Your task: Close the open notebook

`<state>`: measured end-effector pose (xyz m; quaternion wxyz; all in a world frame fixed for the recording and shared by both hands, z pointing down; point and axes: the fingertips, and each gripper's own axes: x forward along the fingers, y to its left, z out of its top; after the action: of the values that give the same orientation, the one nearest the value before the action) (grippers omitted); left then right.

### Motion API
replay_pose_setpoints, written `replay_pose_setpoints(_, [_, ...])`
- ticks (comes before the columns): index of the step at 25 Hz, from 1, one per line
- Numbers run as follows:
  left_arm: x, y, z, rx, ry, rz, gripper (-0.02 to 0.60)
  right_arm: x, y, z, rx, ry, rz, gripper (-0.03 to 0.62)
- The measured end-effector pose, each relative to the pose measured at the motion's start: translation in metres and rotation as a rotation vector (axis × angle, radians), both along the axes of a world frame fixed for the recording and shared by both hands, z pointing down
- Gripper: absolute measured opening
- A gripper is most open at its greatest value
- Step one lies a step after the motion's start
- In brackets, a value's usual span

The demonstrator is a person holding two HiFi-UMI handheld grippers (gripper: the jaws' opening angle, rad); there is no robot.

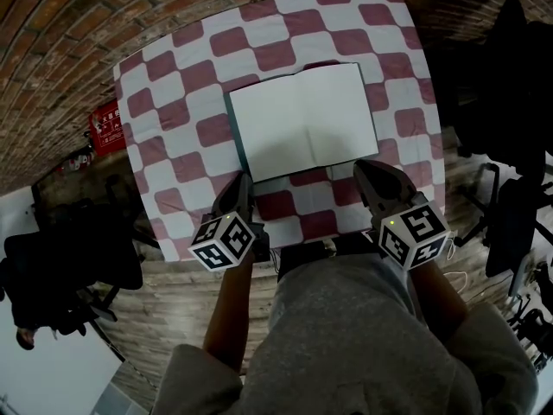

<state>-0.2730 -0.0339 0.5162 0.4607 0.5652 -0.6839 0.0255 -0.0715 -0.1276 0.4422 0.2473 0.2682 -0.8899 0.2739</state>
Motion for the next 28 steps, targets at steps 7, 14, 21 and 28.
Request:
replay_pose_setpoints(7, [0.026,-0.018,-0.023,0.065,0.003,0.078,0.009,0.006,-0.006,-0.007,0.021,-0.011,0.017,0.029])
replay_pose_setpoints(14, [-0.002,0.01,0.027,-0.146,-0.179,0.048,0.052,0.012,-0.007,-0.007,0.015,-0.012,0.019,0.029])
replay_pose_setpoints(21, [0.001,0.012,0.035,-0.163,-0.173,0.044,0.086,0.006,-0.004,-0.001,-0.001,-0.001,0.007,0.029])
replay_pose_setpoints(28, [0.001,0.012,0.036,-0.143,-0.138,0.005,0.052,0.0,-0.003,0.002,-0.008,0.0,-0.001,0.029])
